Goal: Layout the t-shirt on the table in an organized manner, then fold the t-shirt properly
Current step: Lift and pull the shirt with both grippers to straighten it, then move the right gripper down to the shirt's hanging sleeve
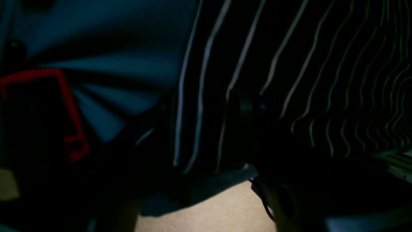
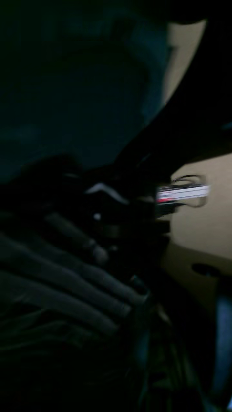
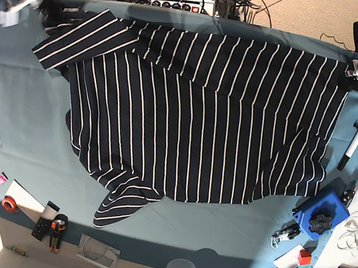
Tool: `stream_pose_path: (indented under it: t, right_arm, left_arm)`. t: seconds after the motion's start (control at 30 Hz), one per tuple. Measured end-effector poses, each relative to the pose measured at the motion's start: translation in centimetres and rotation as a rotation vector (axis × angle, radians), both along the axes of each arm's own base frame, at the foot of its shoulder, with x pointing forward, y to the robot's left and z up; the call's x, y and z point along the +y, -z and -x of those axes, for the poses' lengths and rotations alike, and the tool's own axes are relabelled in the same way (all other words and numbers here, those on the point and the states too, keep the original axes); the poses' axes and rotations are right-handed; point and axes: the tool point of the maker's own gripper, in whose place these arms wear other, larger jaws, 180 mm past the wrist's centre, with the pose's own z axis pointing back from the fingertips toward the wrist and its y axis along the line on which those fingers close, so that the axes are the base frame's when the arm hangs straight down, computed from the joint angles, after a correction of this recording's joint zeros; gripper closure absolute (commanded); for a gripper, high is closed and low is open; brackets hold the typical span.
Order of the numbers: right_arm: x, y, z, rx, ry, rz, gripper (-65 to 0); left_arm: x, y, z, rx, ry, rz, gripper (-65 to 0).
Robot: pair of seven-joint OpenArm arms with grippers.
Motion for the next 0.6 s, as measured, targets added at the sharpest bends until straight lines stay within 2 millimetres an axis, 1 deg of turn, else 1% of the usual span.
stream_pose_path:
  t: [0.1,0.2,0.3,0.37,0.47,0.5,0.57,0.6]
  right_arm:
    - [-1.8,-3.2,-0.6,-0.126,0.057,-0.010,-15.7]
    - [-4.3,-5.0,-0.5,-0.178,0.126,0.044,-15.7]
    - [-5.8,-6.9,-1.6,-0.237,0.142,0.084,-15.6]
    - [-6.2,-8.0,-2.9,-0.277,0.132,0.102,-15.5]
    - [-6.9,-8.1,-5.3,-0.245,0.105,0.181,-15.5]
    - [-7.0,-8.6,-6.3,-0.262,0.093,0.199,-15.5]
    - [-7.3,-10.2,-8.9,-0.348,0.098,0.248,-15.5]
    - [-7.5,-10.6,-10.1,-0.369,0.096,0.286,-15.5]
  left_arm:
    - [1.9,-1.0,-0.3,-0.002,0.006,-0.054,-26.5]
    - [2.4,-1.3,-0.4,-0.003,0.011,-0.070,-26.5]
    - [3.1,-1.9,-1.0,-0.030,0.008,-0.092,-26.5]
    - [3.4,-2.4,-1.6,-0.054,0.004,-0.101,-26.5]
    - [3.2,-2.9,-2.7,-0.086,0.013,-0.100,-26.5]
    - [3.2,-3.2,-3.1,-0.097,0.012,-0.100,-26.5]
    - [3.3,-3.5,-3.6,-0.113,0.011,-0.101,-26.5]
    - [3.3,-3.6,-3.8,-0.117,0.011,-0.101,-26.5]
